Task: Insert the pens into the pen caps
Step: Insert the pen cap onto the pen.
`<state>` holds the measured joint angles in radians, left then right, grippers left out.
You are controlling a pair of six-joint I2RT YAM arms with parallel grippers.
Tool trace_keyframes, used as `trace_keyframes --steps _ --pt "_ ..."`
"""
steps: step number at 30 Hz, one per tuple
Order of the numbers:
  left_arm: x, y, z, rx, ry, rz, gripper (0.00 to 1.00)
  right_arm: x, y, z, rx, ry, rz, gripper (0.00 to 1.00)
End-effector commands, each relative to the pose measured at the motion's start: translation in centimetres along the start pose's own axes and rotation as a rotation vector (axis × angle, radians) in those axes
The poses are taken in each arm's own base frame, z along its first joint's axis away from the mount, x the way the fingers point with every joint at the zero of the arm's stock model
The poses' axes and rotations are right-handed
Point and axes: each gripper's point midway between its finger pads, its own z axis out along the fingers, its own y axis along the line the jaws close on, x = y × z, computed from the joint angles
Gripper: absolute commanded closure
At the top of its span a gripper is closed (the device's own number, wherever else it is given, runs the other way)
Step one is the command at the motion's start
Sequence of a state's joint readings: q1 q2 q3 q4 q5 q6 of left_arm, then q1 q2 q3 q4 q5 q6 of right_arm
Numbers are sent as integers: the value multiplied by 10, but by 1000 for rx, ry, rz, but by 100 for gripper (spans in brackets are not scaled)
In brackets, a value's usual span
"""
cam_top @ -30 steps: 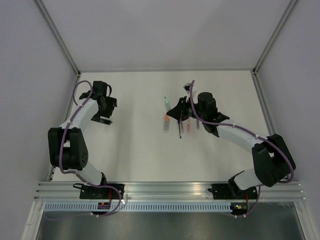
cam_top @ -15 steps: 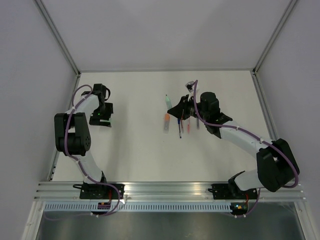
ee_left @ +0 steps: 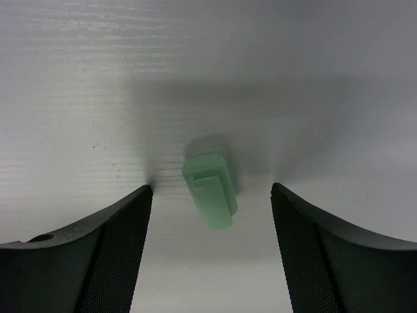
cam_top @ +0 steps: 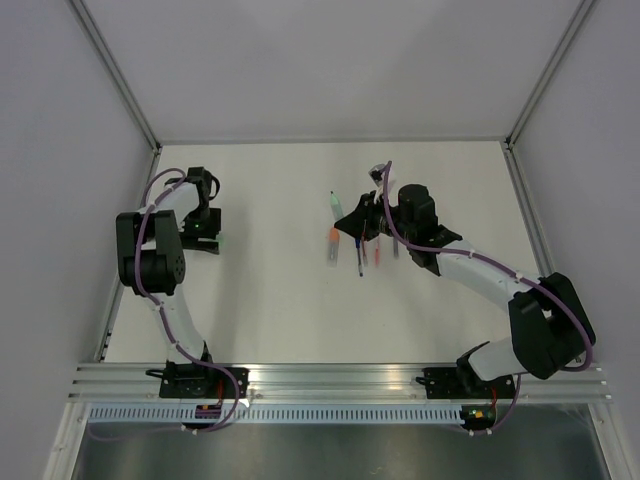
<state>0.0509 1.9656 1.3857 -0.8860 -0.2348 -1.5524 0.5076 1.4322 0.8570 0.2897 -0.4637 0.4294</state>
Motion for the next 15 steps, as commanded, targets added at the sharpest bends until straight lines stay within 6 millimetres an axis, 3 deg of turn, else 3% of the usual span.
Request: trace_keyframes --steps 1,7,12,15 --pt "-10 -1 3 -32 -41 -59 22 -15 5 3 -15 -37 -32 100" --pt "-6 -1 14 -42 -36 -52 28 -17 8 -1 -22 -43 -38 100" --pt "-5 5 19 -68 -39 -34 45 -17 6 -3 -8 -48 -40 100" --pt "-5 9 22 -74 -40 -19 49 -17 8 -2 -12 -46 -37 100"
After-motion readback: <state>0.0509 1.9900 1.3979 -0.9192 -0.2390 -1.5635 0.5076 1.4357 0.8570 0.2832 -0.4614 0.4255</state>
